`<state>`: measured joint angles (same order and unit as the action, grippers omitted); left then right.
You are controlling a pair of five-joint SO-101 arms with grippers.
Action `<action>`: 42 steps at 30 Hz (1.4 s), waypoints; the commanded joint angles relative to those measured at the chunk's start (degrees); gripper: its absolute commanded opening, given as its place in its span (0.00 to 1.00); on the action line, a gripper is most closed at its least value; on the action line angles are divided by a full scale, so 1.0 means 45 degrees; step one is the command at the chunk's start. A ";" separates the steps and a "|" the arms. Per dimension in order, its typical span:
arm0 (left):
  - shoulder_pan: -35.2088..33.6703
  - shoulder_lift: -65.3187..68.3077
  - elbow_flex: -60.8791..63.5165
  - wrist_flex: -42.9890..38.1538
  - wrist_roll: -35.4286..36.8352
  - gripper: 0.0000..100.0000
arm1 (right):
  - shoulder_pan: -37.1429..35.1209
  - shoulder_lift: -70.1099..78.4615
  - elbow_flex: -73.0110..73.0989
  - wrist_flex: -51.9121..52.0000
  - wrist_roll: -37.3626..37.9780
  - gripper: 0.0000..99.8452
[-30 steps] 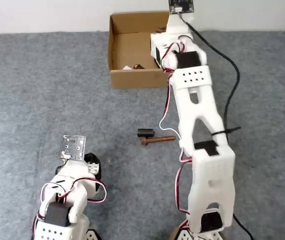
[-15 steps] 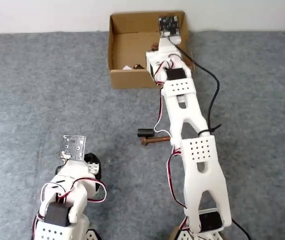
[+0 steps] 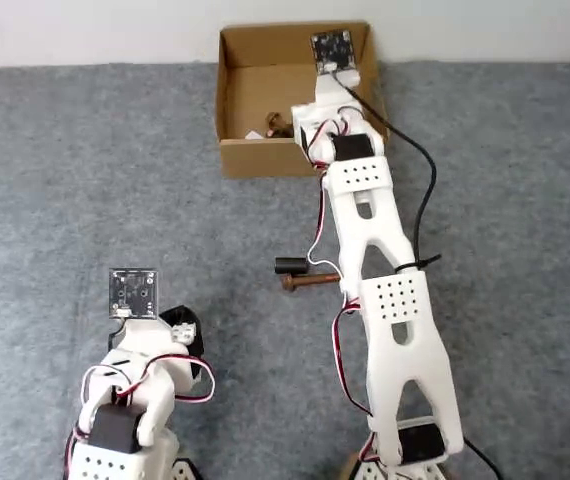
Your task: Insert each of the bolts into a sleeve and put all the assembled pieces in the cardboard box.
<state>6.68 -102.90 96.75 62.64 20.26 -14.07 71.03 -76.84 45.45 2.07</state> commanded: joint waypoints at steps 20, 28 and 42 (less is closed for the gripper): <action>-0.0742 0.0000 -0.0049 -0.0527 0.0137 0.00 | -0.0733 -0.2882 -0.4337 0.9035 0.0762 0.01; -0.0723 0.0000 -0.0049 -0.0527 0.0137 0.00 | -0.0752 -0.3546 -0.4259 1.2825 0.0821 0.01; -0.0781 0.0000 -0.0049 -0.0469 0.0137 0.00 | -0.1709 -0.6281 0.1680 1.2786 0.0860 0.01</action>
<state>3.78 -102.90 96.75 61.93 20.35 -20.66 50.11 -79.38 100.48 5.32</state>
